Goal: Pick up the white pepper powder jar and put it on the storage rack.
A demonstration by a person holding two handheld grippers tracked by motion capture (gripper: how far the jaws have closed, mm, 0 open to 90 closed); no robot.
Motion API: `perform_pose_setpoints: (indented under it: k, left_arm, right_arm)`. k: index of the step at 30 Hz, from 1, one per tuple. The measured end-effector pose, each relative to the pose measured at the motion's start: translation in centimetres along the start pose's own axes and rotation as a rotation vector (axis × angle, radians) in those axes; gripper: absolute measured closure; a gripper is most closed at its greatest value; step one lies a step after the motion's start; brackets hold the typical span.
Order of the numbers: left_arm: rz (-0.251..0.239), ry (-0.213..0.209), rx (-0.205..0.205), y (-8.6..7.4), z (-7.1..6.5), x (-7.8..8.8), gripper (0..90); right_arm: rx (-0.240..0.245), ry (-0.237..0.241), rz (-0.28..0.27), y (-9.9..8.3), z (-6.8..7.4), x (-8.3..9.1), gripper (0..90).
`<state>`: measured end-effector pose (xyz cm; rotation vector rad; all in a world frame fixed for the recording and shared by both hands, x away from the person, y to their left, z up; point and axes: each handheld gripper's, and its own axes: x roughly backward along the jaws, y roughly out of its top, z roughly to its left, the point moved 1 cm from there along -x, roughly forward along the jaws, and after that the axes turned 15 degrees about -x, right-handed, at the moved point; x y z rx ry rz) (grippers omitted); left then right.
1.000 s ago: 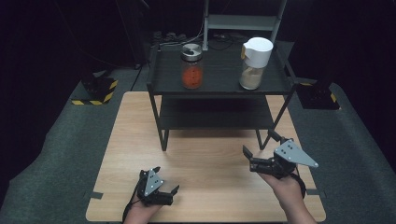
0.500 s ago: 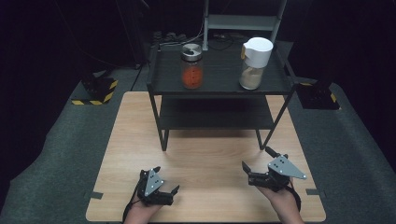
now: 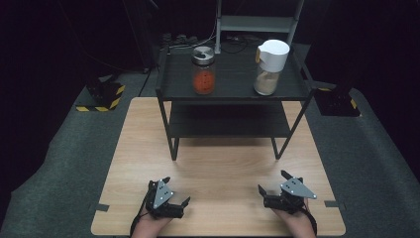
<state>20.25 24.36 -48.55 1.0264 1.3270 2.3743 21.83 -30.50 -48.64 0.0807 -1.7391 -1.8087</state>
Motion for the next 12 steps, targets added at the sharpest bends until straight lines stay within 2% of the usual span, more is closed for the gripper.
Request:
perform_pose_setpoints:
  k: [6, 12]
  left_arm:
    - [0.000, 0.001, -0.002, 0.02, -0.05, -0.01, 0.7]
    - [0.000, 0.004, -0.008, 0.02, -0.13, 0.01, 0.7]
  right_arm:
    - [0.017, -0.015, 0.028, -0.63, -0.01, -0.09, 0.5]
    - [0.045, -0.031, 0.031, -0.69, 0.48, -0.09, 0.5]
